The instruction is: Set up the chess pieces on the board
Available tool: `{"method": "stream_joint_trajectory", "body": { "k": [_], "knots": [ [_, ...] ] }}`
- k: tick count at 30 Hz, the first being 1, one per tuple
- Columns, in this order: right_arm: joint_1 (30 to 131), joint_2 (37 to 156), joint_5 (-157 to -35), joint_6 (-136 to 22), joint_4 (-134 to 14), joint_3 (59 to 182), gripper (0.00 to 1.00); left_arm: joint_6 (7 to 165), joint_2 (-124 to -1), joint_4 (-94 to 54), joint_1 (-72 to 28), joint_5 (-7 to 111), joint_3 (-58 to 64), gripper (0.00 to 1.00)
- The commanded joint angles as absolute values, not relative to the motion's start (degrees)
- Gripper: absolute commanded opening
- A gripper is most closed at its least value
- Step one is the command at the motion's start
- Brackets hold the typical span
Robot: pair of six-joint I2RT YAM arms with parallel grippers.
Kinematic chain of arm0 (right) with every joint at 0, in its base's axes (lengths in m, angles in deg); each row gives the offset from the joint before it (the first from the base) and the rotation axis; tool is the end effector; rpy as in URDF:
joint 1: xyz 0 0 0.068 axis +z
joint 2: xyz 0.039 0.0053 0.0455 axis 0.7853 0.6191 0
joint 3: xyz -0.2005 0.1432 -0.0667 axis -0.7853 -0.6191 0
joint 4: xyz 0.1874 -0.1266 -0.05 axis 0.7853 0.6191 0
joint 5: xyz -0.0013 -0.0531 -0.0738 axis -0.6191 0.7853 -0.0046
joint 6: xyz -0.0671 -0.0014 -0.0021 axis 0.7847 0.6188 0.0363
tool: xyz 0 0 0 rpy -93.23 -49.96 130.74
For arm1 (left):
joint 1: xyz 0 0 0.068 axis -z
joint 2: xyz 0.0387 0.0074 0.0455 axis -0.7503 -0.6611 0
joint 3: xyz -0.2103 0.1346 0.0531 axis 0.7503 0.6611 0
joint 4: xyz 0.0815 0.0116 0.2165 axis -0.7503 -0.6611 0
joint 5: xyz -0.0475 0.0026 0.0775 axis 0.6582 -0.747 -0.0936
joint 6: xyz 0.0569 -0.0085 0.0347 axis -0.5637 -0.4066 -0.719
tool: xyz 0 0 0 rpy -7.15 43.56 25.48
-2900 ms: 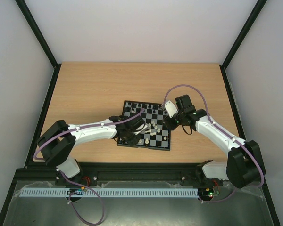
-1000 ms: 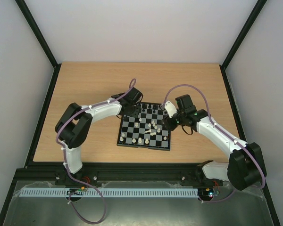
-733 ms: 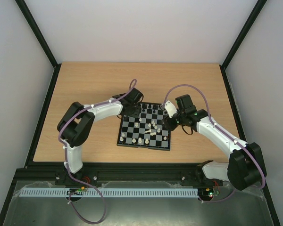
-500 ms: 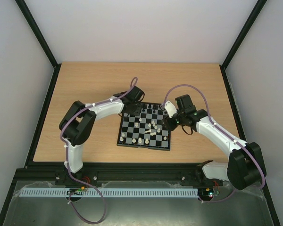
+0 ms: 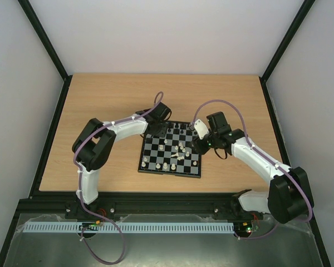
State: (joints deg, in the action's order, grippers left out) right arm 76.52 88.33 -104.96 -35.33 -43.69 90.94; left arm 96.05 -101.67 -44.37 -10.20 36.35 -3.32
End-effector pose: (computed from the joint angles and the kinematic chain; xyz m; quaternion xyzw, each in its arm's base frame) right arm 0.2249 0.1210 0.2219 -0.3636 0.8346 0.1690 0.3778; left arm 0.3141 -0.2402 0.1537 0.1256 0.9514 -0.0826 0.2689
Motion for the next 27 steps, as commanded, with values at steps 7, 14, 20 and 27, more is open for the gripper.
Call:
{"method": "stream_joint_trajectory", "body": {
  "k": [7, 14, 20, 27],
  "knots": [
    [76.71, 88.87, -105.04, -35.5, -42.26, 90.52, 0.41, 97.81, -99.47, -44.92, -9.77, 34.08, 0.32, 0.38],
    [76.71, 89.01, -104.9, -35.5, -42.19, 90.48, 0.41, 97.65, -100.27, -44.14, -9.77, 34.89, 0.0, 0.36],
    [76.71, 88.97, -104.91, -35.47, -42.16, 90.5, 0.41, 97.56, -100.11, -44.99, -9.62, 35.4, -0.17, 0.28],
    [76.71, 88.97, -105.25, -35.56, -42.02, 90.62, 0.41, 97.73, -94.92, -44.9, -9.65, 36.57, 2.53, 0.24]
  ]
}}
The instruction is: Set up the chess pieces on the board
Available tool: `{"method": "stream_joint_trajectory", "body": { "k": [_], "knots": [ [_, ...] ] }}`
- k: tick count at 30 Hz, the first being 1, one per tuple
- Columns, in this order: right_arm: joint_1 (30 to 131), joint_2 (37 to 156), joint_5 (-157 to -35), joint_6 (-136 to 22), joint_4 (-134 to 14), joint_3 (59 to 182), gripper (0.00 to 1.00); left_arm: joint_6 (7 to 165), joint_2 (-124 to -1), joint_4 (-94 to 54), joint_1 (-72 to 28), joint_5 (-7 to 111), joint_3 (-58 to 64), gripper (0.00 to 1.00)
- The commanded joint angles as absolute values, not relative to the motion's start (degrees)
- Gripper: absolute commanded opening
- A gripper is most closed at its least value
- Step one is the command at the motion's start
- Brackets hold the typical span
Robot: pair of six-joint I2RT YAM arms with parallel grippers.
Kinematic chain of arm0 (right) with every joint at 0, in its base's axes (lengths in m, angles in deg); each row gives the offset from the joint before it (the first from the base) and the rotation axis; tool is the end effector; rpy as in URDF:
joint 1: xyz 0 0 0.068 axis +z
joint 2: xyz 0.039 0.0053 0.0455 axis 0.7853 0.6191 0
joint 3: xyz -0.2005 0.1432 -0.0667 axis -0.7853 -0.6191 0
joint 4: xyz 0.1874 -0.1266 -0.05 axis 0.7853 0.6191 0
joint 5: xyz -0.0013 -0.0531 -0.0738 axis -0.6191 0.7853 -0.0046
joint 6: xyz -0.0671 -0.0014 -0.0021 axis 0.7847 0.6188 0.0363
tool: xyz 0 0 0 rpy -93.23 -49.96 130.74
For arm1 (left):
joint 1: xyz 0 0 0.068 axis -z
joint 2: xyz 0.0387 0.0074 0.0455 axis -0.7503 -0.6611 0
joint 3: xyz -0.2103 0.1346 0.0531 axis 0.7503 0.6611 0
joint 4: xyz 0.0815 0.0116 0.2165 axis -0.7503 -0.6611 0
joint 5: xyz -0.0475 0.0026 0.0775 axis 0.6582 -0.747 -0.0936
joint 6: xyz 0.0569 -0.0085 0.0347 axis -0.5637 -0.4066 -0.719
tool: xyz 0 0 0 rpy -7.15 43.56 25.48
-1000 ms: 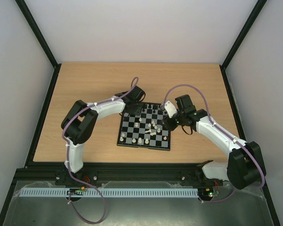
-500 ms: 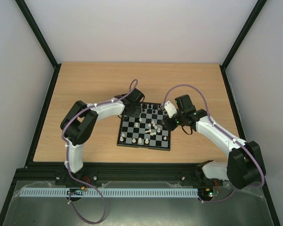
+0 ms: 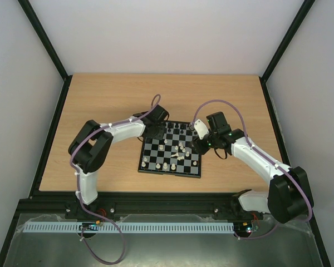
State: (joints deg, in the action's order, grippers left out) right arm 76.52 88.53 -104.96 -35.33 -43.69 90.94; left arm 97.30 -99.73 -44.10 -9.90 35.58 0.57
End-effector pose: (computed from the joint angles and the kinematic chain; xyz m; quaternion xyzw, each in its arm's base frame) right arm 0.2252 0.1212 0.2211 -0.3636 0.8353 0.1690 0.3762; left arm 0.3027 -0.2328 0.1481 0.1174 0.9559 -0.0732 0.2590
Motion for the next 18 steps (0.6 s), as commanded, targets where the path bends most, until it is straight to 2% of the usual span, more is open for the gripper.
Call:
{"method": "stream_joint_trajectory", "body": {
  "k": [1, 6, 18],
  "knots": [
    [76.71, 88.94, -105.42, -35.7, -41.97, 90.69, 0.41, 97.78, -93.69, -44.61, -9.68, 37.25, 3.26, 0.24],
    [76.71, 88.36, -108.27, -36.08, -40.67, 91.96, 0.41, 98.39, -87.23, -40.65, -10.8, 45.84, 8.36, 0.24],
    [76.71, 86.35, -114.13, -26.14, -35.31, 97.98, 0.42, 108.59, -80.05, -18.53, -15.13, 79.52, 20.39, 0.25]
  ]
}}
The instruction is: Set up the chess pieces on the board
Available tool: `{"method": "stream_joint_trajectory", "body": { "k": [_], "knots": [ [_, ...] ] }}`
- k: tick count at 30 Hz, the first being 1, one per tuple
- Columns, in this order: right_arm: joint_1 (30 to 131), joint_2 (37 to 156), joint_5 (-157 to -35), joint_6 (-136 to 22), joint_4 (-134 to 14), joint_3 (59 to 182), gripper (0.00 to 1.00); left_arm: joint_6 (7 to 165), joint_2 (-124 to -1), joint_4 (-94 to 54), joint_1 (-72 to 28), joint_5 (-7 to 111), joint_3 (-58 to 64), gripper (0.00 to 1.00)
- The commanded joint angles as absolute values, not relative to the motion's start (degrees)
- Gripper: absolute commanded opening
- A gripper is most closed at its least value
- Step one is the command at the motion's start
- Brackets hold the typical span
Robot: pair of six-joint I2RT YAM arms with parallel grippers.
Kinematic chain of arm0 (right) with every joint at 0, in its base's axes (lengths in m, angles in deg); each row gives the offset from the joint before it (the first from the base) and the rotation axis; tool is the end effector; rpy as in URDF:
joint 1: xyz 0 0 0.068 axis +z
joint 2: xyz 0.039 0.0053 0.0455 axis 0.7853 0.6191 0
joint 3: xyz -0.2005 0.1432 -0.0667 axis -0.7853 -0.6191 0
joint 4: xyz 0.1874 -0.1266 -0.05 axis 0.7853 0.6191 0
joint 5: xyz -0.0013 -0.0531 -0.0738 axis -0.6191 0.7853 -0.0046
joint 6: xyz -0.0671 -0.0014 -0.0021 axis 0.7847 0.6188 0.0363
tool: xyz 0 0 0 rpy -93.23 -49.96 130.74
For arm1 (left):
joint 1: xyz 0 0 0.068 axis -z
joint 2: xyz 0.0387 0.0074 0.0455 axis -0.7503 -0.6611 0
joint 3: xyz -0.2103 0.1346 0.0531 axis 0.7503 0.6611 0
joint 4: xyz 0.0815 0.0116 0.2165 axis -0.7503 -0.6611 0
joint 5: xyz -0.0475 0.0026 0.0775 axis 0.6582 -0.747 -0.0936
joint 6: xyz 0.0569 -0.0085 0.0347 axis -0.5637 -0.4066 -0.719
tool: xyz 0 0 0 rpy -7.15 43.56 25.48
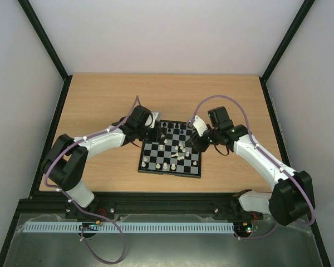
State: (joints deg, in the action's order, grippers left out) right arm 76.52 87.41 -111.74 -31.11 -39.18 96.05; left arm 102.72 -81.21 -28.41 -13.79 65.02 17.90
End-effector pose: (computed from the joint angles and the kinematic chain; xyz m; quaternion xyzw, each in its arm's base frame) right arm 0.2223 0.1264 0.2477 -0.4122 0.7973 0.2077 0.3890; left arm 0.2625 -0.2062 0.1955 0.1278 0.8949 -0.3488 0.2474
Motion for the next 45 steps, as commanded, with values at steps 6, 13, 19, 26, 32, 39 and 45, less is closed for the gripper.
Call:
{"method": "stream_joint_trajectory", "body": {
  "k": [6, 13, 19, 26, 32, 39, 45],
  "knots": [
    [76.74, 89.28, -114.04, -23.37, -34.79, 100.11, 0.4, 114.31, -80.07, -9.47, -15.74, 89.18, 22.98, 0.25],
    [77.04, 89.5, -117.85, -23.27, -36.9, 101.55, 0.4, 124.78, -80.97, 5.52, -16.47, 97.53, 27.08, 0.25],
    [77.76, 89.0, -120.98, -23.06, -38.43, 101.67, 0.39, 135.3, -82.27, 20.22, -16.71, 100.58, 30.26, 0.26],
    [78.7, 88.96, -121.43, -24.42, -41.75, 101.42, 0.37, 149.03, -84.78, 38.3, -16.71, 102.7, 33.18, 0.26],
    [79.46, 89.21, -123.07, -26.27, -43.85, 101.87, 0.36, 158.0, -87.62, 51.05, -16.79, 102.85, 34.78, 0.26],
    [79.85, 89.68, -123.76, -27.96, -45.57, 101.69, 0.33, 162.37, -89.47, 58.2, -16.78, 102.66, 35.39, 0.27],
    [80.13, 90.34, -123.03, -28.74, -46.59, 101.42, 0.29, 162.87, -89.48, 58.89, -16.77, 102.66, 35.58, 0.27]
  ]
}}
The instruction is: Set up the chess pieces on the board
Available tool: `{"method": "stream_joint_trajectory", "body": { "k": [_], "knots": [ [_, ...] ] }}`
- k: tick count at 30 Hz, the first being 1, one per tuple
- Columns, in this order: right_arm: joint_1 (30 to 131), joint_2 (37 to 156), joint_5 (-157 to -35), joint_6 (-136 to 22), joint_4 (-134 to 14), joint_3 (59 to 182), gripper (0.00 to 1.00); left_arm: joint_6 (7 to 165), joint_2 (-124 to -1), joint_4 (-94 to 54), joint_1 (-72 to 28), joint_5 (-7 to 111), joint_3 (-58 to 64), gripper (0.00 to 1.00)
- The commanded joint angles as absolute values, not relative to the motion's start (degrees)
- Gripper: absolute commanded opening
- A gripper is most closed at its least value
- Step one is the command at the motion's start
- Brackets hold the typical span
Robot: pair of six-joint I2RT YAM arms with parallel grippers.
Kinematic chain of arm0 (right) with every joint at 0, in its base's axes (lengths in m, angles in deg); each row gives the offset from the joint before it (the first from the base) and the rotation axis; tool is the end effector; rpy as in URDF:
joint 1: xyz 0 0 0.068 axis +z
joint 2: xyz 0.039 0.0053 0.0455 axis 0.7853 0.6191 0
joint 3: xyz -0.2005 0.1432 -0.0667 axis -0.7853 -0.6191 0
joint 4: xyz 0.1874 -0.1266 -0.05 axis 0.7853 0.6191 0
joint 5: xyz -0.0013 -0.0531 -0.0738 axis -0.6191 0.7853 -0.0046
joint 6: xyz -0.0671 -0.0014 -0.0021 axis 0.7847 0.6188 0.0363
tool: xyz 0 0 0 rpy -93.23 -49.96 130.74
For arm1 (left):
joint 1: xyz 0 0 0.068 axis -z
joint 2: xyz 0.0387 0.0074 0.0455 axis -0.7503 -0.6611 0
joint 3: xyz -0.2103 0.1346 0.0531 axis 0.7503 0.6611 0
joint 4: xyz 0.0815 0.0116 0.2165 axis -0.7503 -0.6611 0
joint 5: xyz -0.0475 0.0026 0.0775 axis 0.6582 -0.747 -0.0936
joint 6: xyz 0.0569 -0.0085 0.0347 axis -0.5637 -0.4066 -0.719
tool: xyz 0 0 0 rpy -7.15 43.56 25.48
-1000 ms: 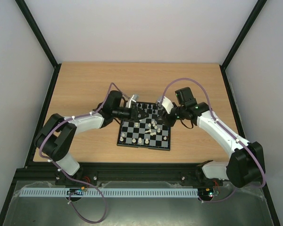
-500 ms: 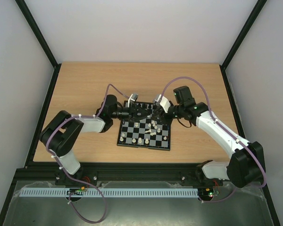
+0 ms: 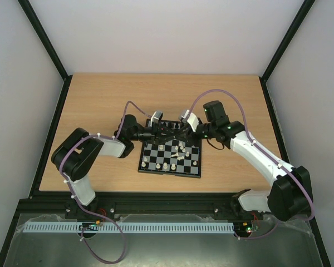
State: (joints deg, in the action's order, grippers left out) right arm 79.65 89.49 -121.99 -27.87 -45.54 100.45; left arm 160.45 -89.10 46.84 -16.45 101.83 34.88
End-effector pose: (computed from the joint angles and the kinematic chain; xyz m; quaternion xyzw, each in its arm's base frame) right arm 0.2257 0.1535 0.2765 -0.4835 0.7023 0.2792 0.4416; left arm 0.2511 -0.2116 0.2091 0.0664 0.6790 -0.7282 0.0654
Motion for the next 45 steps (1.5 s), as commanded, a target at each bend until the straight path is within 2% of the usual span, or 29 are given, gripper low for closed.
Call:
{"method": "stream_joint_trajectory", "body": {
  "k": [1, 14, 21, 26, 35, 36, 38, 39, 40, 42, 45],
  "knots": [
    [80.21, 90.49, -123.11, -28.75, -46.59, 101.41, 0.29, 162.94, -89.45, 58.89, -16.77, 102.66, 35.66, 0.28],
    [81.8, 91.14, -121.88, -29.26, -49.01, 100.59, 0.21, 165.01, -89.52, 61.32, -16.65, 102.64, 35.97, 0.28],
    [82.41, 91.57, -120.56, -29.48, -50.28, 100.45, 0.1, 166.59, -90.0, 63.38, -16.68, 102.72, 36.28, 0.29],
    [82.42, 91.53, -120.94, -29.26, -50.12, 99.99, 0.04, 166.91, -90.17, 63.46, -16.68, 102.7, 36.2, 0.38],
    [82.39, 90.07, -121.02, -28.78, -49.05, 99.28, 0.04, 164.73, -89.22, 58.29, -19.1, 100.07, 37.67, 0.68],
    [82.4, 89.95, -120.86, -28.43, -48.79, 99.09, 0.04, 162.42, -87.92, 54.84, -20.01, 99.55, 37.92, 0.71],
    [82.46, 89.9, -120.39, -27.78, -48.62, 98.57, 0.04, 153.67, -83.82, 40.92, -22.01, 98.72, 36.81, 0.85],
    [82.55, 89.9, -120.25, -27.45, -48.62, 98.29, 0.04, 146.05, -81.3, 30.4, -22.91, 97.64, 35.12, 0.95],
    [82.78, 90.02, -119.96, -27.08, -48.62, 98.04, 0.04, 137.33, -78.57, 16.91, -23.43, 95.5, 31.81, 0.98],
    [83.74, 90.67, -119.28, -26.42, -48.64, 97.91, 0.04, 118.61, -74.57, -15.02, -23.66, 83.46, 22.88, 0.99],
    [85.68, 92.26, -118.25, -26.1, -49.3, 98.01, 0.04, 105.3, -70.51, -32.64, -24.69, 68.12, 14.48, 0.99]
  ]
}}
